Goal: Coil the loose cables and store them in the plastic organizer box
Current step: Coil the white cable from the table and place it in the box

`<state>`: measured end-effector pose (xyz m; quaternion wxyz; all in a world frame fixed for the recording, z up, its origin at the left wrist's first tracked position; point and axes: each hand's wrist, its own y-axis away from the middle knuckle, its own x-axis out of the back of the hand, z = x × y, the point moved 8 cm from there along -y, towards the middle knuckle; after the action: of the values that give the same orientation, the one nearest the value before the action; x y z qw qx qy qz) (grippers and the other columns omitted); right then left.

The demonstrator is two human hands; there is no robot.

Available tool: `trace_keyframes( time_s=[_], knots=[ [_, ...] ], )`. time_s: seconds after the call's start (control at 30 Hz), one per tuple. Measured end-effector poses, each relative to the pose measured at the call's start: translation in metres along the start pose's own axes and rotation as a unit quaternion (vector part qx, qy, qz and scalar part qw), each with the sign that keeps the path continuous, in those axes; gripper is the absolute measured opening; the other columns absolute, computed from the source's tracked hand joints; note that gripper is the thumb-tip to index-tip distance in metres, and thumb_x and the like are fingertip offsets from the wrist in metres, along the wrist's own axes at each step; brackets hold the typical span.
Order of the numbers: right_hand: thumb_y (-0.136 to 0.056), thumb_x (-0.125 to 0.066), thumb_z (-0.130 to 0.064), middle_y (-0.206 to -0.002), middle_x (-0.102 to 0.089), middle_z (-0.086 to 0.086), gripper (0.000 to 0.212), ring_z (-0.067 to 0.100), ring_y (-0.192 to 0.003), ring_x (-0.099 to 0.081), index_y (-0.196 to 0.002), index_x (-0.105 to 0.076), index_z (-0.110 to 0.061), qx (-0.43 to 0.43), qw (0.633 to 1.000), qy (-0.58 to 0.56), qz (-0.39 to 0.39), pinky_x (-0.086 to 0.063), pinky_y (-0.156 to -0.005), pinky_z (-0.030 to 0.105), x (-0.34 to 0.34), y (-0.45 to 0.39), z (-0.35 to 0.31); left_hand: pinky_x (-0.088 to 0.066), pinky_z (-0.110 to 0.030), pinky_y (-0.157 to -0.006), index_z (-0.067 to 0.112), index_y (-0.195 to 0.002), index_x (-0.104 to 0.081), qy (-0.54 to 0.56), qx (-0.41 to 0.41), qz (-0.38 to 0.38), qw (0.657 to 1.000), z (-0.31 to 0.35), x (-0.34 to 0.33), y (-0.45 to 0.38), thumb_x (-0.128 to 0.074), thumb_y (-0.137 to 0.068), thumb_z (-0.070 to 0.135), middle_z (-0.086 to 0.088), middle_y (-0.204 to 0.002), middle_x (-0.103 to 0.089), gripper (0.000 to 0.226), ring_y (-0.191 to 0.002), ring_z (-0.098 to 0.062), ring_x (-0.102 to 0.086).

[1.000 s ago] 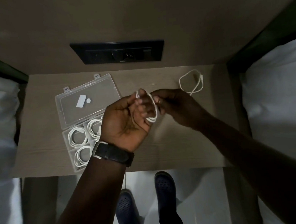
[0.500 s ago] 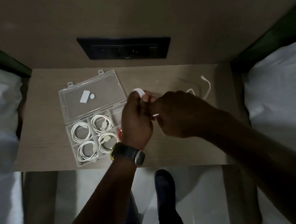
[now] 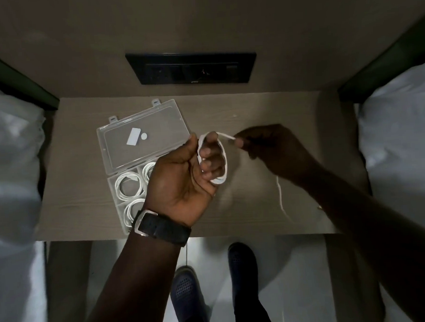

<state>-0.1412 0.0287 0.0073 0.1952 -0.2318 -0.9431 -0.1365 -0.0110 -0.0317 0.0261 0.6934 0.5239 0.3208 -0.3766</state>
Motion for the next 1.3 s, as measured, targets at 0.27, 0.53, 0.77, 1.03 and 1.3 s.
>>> trace_keyframes(
  time_s=[0.27, 0.53, 0.77, 1.03, 1.3],
  knots=[
    [-0.099, -0.042, -0.043, -0.063, -0.053, -0.018, 0.021, 0.004, -0.065, -0.055, -0.109, -0.059, -0.035, 0.008, 0.985, 0.136, -0.102, -0.043, -0.064, 0.028, -0.061, 0.065, 0.009, -0.046, -0.018, -0.065, 0.006, -0.092, -0.058, 0.11, -0.113, 0.049, 0.986, 0.022, 0.008, -0.01, -0.035, -0.1, 0.019, 0.0, -0.078, -0.053, 0.027, -0.067, -0.011, -0.055],
    [-0.095, -0.049, -0.041, -0.074, -0.063, -0.009, 0.017, 0.008, -0.065, -0.06, -0.096, -0.063, -0.03, 0.115, 0.968, 0.205, -0.087, -0.05, -0.06, 0.035, 0.015, 0.059, -0.044, -0.047, -0.027, -0.068, -0.008, -0.092, -0.052, -0.534, -0.186, 0.117, 0.817, -0.001, 0.012, -0.03, -0.039, -0.103, 0.012, -0.017, -0.079, -0.057, 0.027, -0.072, -0.023, -0.058],
    [-0.081, -0.075, -0.035, -0.079, -0.07, -0.009, 0.013, 0.008, -0.074, -0.066, -0.083, -0.071, -0.023, 0.061, 0.996, 0.055, 0.034, -0.053, -0.065, 0.026, 0.068, 0.005, -0.01, -0.029, -0.02, -0.047, 0.013, -0.076, -0.063, -0.328, -0.051, 0.044, 0.942, -0.048, -0.005, -0.039, -0.045, -0.097, 0.039, 0.0, -0.06, -0.046, 0.038, -0.049, -0.012, -0.04],
    [-0.094, -0.055, -0.007, -0.084, -0.062, -0.009, 0.023, 0.011, -0.078, -0.061, -0.11, -0.069, -0.014, 0.013, 0.994, 0.078, -0.076, -0.05, -0.077, 0.03, -0.021, 0.046, 0.016, -0.043, -0.021, -0.07, 0.014, -0.083, -0.054, 0.095, -0.146, 0.056, 0.983, 0.001, -0.002, -0.038, -0.035, -0.102, 0.027, 0.005, -0.076, -0.051, 0.03, -0.067, -0.009, -0.053],
    [-0.096, -0.051, -0.025, -0.084, -0.069, 0.001, 0.024, 0.021, -0.07, -0.066, -0.119, -0.046, -0.027, 0.107, 0.971, 0.206, -0.05, -0.05, -0.06, 0.031, -0.032, 0.059, -0.065, -0.047, -0.036, -0.065, 0.011, -0.077, -0.057, -0.267, -0.224, 0.212, 0.913, 0.018, 0.017, -0.014, -0.043, -0.101, 0.022, -0.003, -0.068, -0.058, 0.031, -0.067, -0.023, -0.056]
  ],
)
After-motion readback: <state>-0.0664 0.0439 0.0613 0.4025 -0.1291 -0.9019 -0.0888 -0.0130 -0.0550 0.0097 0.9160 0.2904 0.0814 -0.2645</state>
